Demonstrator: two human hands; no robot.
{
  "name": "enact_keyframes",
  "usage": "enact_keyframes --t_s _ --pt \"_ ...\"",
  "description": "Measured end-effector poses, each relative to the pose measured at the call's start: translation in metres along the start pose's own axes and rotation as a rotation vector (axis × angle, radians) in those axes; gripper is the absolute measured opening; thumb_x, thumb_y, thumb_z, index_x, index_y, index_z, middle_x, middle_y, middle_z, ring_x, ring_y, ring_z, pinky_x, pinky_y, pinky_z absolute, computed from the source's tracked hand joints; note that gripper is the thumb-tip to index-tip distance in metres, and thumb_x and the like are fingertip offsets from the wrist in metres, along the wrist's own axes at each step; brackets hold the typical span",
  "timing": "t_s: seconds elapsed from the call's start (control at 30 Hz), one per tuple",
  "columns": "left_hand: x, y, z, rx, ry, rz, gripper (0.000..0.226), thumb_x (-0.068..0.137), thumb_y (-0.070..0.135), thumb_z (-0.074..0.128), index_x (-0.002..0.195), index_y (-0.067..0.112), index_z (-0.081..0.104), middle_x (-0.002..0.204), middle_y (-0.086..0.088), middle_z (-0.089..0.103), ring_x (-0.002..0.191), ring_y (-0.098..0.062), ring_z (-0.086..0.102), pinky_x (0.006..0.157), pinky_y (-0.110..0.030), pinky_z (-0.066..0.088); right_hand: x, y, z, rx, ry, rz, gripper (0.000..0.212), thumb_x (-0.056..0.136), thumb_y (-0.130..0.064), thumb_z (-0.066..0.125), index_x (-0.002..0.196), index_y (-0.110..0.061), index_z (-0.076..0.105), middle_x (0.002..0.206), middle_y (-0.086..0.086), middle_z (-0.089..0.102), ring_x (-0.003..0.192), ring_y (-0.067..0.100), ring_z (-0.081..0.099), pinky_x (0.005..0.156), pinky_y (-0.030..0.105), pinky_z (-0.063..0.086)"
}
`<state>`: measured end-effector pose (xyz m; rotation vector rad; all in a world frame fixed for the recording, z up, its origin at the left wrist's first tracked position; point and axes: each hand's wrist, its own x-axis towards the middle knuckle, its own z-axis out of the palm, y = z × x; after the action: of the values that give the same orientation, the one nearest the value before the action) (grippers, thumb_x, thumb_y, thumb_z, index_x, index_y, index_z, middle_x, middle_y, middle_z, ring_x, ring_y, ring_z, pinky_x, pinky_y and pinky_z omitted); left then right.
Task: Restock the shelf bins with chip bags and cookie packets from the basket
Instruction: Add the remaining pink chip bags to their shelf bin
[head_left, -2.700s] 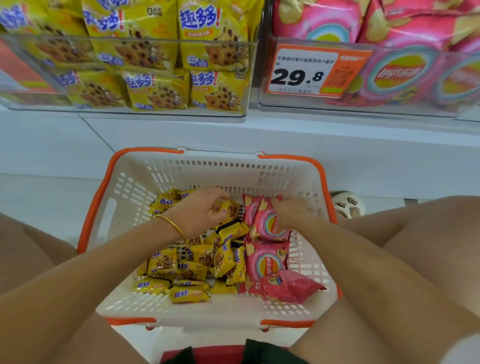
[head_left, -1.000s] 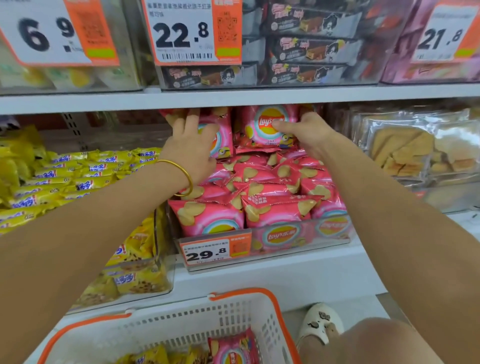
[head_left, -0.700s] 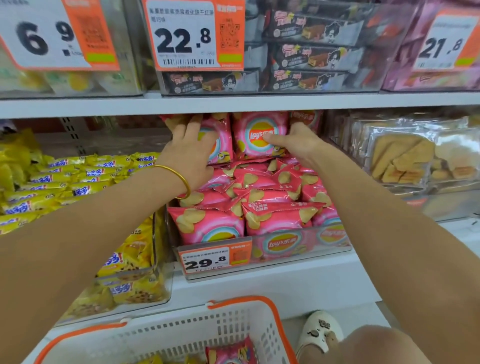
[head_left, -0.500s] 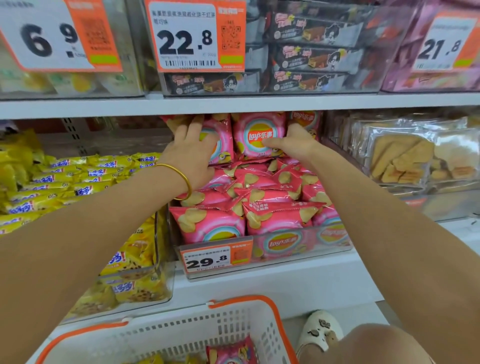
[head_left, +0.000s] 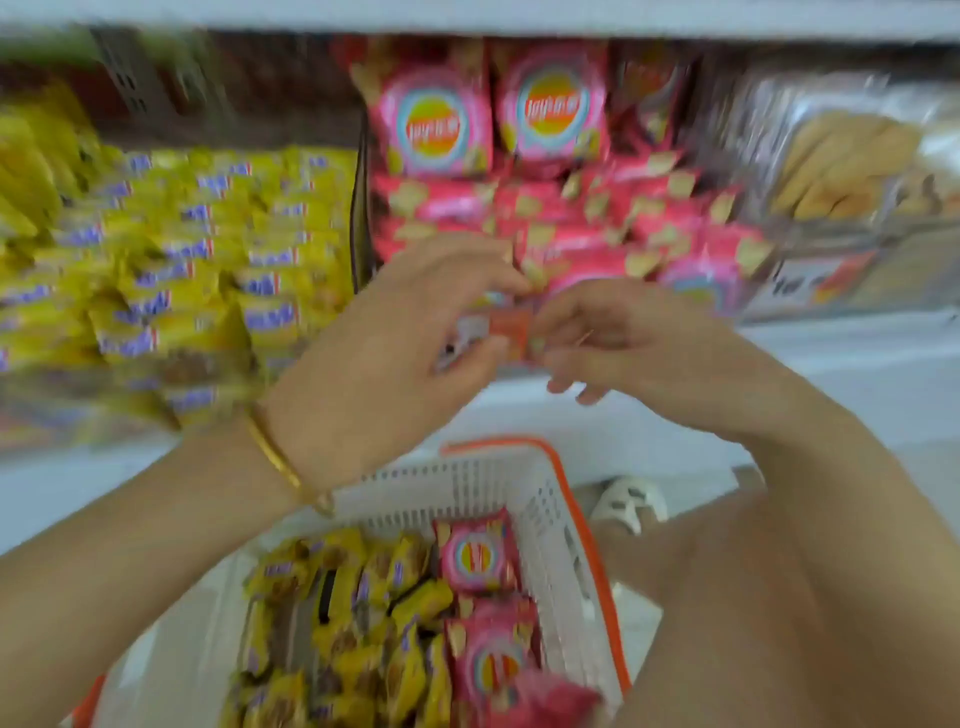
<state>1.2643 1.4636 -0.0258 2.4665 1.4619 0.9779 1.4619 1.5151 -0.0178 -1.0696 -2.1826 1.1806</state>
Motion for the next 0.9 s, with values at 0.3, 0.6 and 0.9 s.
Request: enact_keyframes --t_s 0.3,0.6,0.9 --pt "-0.155 -0.037 0.096 -0.079 -0.494 -0.383 0.026 0.089 0.018 0.057 0.112 0.01 0.064 0.125 -0.006 0.058 0.101 -0.007 0.052 0.082 -0.012 0.03 0.005 0.164 0.191 -0.777 -1.113 0.303 0.045 0.091 -0.034 0.06 0.116 0.003 0.058 0.111 0.017 0.062 0.097 0.03 0.059 0.086 0.038 0.045" --pt "-0.171 -0.066 0.107 -0.045 -0.592 -0.505 0.027 0.096 0.021 0.049 0.121 0.017 0.057 0.129 0.004 0.052 0.118 -0.01 0.046 0.097 -0.02 0.034 -0.039 0.213 0.236 -0.8 -1.426 0.303 0.072 0.082 -0.045 0.068 0.141 -0.017 0.037 0.139 0.003 0.044 0.12 0.026 0.047 0.089 0.032 0.042" --pt "-0.177 -0.063 0.118 -0.111 -0.641 -0.543 0.028 0.095 0.022 0.05 0.122 0.019 0.056 0.125 0.004 0.053 0.118 -0.007 0.043 0.098 -0.018 0.03 -0.036 0.221 0.218 -0.707 -1.247 0.294 0.026 0.086 -0.017 0.067 0.11 -0.009 0.06 0.103 0.012 0.062 0.09 0.029 0.061 0.081 0.047 0.055"
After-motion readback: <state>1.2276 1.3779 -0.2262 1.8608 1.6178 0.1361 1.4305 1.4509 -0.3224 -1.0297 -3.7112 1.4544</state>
